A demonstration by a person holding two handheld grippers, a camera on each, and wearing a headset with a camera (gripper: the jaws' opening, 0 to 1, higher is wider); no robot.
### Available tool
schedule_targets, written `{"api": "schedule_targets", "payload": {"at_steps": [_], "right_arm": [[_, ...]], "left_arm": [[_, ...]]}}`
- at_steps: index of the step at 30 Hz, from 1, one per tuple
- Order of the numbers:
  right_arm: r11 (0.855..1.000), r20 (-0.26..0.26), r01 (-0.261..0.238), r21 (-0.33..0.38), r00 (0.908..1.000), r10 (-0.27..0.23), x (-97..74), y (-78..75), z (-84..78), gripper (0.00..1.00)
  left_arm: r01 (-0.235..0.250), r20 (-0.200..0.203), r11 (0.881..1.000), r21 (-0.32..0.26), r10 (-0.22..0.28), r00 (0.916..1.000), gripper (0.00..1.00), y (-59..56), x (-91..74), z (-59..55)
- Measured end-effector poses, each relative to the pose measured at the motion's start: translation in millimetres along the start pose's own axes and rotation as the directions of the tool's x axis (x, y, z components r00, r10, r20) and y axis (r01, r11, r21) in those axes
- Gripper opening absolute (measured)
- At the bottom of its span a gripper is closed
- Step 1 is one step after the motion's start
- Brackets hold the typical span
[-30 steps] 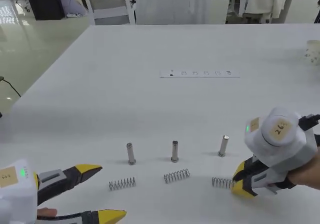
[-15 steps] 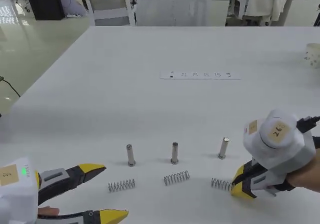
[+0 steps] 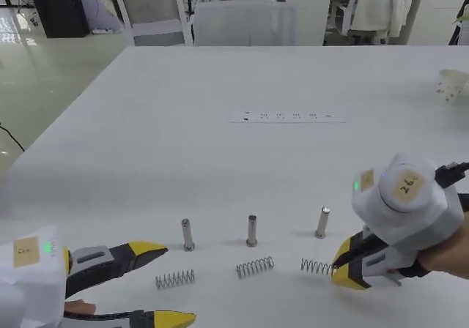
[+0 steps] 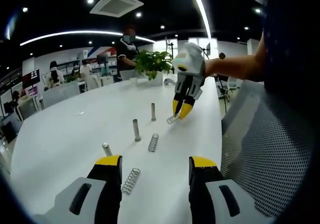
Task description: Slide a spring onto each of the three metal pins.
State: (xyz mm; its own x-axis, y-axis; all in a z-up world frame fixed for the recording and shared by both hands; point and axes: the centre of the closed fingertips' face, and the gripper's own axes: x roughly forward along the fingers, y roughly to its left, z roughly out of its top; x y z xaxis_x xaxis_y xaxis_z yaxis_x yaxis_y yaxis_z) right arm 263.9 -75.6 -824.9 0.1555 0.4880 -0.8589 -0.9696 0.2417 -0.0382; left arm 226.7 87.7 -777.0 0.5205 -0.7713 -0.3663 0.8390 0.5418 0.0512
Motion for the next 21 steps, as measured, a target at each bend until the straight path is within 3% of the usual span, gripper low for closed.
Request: {"api": "schedule_targets", "payload": {"at_steps": [10, 21], "right_arm": [[0.997, 0.014, -0.006, -0.071, 0.9999, 0.007, -9.0, 10.2, 23.4, 0.08], [0.992, 0.019, -0.009, -0.129, 0.9997, 0.011, -17.6, 16.1, 40.4, 0.08]], "left_arm": [[0.062, 0.011, 0.997, 0.044, -0.063, 0.9980, 0.43, -5.3, 11.0, 13.8], [0.166, 0.004, 0.982, 0.096, -0.167, 0.9860, 0.37, -12.4, 22.9, 28.6]]}}
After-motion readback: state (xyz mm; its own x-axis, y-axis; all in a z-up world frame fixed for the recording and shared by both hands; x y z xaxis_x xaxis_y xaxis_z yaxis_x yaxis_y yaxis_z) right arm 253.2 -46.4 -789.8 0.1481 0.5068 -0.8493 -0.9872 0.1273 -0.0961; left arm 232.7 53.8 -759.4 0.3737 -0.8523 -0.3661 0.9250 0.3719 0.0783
